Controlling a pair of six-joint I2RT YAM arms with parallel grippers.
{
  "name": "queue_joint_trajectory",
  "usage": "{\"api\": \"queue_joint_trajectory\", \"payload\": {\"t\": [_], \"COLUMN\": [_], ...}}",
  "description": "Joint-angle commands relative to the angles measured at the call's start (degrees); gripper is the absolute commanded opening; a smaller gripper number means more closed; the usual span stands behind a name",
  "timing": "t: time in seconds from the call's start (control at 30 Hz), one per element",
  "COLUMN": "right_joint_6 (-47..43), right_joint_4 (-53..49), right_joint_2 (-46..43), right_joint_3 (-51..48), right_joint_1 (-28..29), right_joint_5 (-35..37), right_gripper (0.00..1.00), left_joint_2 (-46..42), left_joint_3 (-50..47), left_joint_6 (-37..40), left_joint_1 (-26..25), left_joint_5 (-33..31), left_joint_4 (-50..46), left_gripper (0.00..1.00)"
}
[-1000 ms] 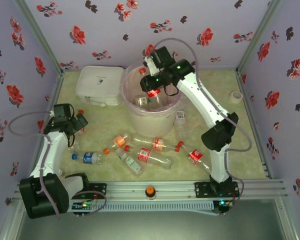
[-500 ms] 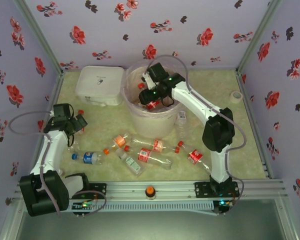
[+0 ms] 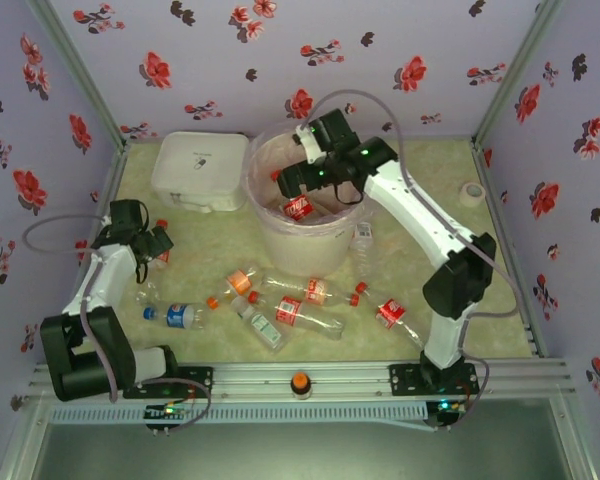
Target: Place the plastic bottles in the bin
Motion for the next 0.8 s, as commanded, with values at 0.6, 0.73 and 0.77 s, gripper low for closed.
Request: {"api": "queue_joint_trajectory", "payload": {"t": [0.6,0.73,0.77], "right_joint_6": [2.7,4.1,4.3], "right_joint_4": [6.2,7.4,7.5], "right_joint_2": [-26.7,-32.3,-33.5], "right_joint_3": [-16.9,-24.0,-25.4], "right_joint_1": [-8.2,-11.3,-12.0], "right_joint_5": [4.4,3.7,3.8], "right_gripper": [1.00,1.00,1.00], "left_joint_2": [17.1,17.9,17.6], "left_joint_3": [9.9,10.5,10.2], "left_joint_6": [5.8,5.3,5.3], "left_joint_1": [1.0,1.0,1.0], "left_joint_5": [3.9,4.0,3.9], "left_joint_4": [-1.0,-1.1,-0.9], "left_gripper": [1.00,0.96,0.93]}}
